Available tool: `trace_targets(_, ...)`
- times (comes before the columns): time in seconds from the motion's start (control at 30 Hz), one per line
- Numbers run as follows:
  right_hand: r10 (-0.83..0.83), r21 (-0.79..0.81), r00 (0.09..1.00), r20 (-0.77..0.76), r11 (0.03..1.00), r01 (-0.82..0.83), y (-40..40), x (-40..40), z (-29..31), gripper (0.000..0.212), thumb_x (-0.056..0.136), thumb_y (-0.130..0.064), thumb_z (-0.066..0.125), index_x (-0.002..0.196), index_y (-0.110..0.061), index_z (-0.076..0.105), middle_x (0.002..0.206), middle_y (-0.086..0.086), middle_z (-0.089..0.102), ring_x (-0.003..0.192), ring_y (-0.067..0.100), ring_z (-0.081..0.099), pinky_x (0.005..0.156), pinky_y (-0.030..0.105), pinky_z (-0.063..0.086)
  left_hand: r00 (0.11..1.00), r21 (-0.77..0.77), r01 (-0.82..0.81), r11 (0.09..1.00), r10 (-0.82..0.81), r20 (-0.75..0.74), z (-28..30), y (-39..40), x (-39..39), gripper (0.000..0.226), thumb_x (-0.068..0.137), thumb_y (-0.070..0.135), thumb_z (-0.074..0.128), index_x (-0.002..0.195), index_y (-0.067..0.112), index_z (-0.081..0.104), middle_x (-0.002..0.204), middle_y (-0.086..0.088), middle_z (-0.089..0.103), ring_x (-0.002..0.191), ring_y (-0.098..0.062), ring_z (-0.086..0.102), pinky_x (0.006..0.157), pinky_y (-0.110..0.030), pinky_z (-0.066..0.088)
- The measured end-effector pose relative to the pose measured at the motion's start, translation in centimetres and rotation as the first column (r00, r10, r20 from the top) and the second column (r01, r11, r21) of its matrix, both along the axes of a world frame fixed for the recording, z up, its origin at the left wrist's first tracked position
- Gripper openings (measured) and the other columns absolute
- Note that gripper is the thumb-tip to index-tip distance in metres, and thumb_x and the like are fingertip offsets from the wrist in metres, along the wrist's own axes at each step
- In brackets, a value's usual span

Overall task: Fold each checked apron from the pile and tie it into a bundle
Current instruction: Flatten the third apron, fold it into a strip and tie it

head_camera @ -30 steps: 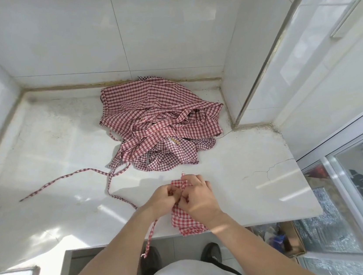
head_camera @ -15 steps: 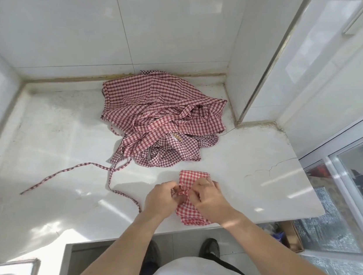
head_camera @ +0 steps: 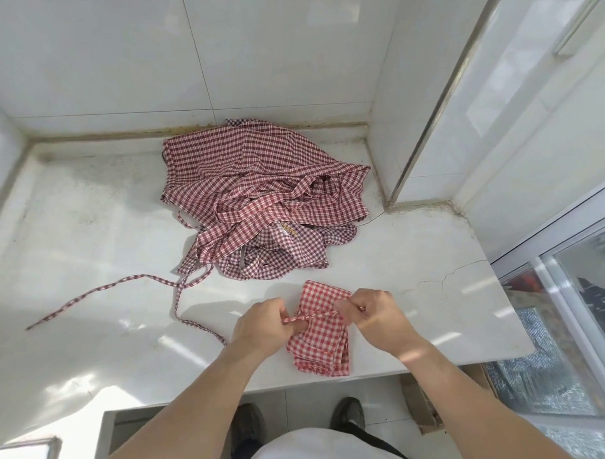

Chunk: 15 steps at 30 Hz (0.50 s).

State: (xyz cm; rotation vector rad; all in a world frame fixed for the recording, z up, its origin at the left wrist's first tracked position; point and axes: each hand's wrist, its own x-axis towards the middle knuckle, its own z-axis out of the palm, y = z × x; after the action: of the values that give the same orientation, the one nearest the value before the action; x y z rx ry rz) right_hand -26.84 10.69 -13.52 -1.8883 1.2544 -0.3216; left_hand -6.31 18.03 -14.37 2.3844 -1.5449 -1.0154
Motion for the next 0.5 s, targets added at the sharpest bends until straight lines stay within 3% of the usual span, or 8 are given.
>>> trace_targets(0.1,-0.025,-0.064,0.996,-0.081,0.998,0.020,-0.6,-2.1,-1.0,0.050,0.095,-0.037,0.063,0.060,-0.001,0.066,0.066,0.007,0.065,0.059,0.022,0.059,0.062,0.031,0.048,1.000,0.004,-0.028,1.000,0.027,0.012,0.1,0.2,1.4,0.045,0.082,0.065,0.066,0.081,0.023,0.051,0.080,0.004,0.060,0.073,-0.011,0.055,0.061,-0.027,0.039)
trace_targets(0.23,-0.060,-0.079,0.985,-0.164,0.996,0.047,-0.5,-4.0,-2.3,0.051,0.095,-0.031,0.064,0.048,-0.012,0.059,0.054,-0.008,0.053,0.051,0.014,0.050,0.065,0.027,0.041,0.999,0.064,0.019,0.998,-0.022,0.044,-0.4,1.1,2.1,0.033,0.088,0.053,0.065,0.079,0.023,0.054,0.081,0.005,0.064,0.078,-0.014,0.060,0.070,-0.032,0.049)
trace_targets(0.3,-0.078,-0.050,0.973,-0.219,0.996,0.069,-0.3,-3.8,-2.5,0.052,0.098,-0.027,0.061,0.048,-0.021,0.048,0.052,-0.010,0.049,0.050,0.011,0.047,0.065,0.027,0.039,0.998,0.050,0.012,0.999,-0.009,-0.055,-0.4,1.3,2.0,0.021,0.091,0.042,0.060,0.089,0.021,0.058,0.091,0.002,0.066,0.085,-0.017,0.061,0.077,-0.035,0.053)
trace_targets(0.4,-0.052,-0.031,0.966,-0.253,0.998,0.046,-0.3,-3.8,-2.4,0.025,0.100,-0.019,0.055,0.075,-0.012,0.056,0.069,0.006,0.062,0.066,0.027,0.059,0.065,0.034,0.045,0.953,0.045,0.012,0.999,0.002,-0.303,0.9,0.8,1.2,0.027,0.092,0.033,0.058,0.116,0.022,0.051,0.107,0.000,0.062,0.095,-0.014,0.060,0.085,-0.035,0.051)
trace_targets(0.5,-0.037,0.060,0.986,-0.164,0.997,0.048,0.0,-2.7,-1.3,0.010,0.103,-0.020,0.048,0.096,-0.014,0.052,0.087,0.004,0.067,0.080,0.025,0.063,0.071,0.037,0.050,0.908,0.048,0.089,0.995,-0.061,-0.414,2.2,0.1,-0.6,0.047,0.090,0.044,0.064,0.127,0.027,0.041,0.111,0.007,0.060,0.097,-0.008,0.061,0.077,-0.024,0.050)
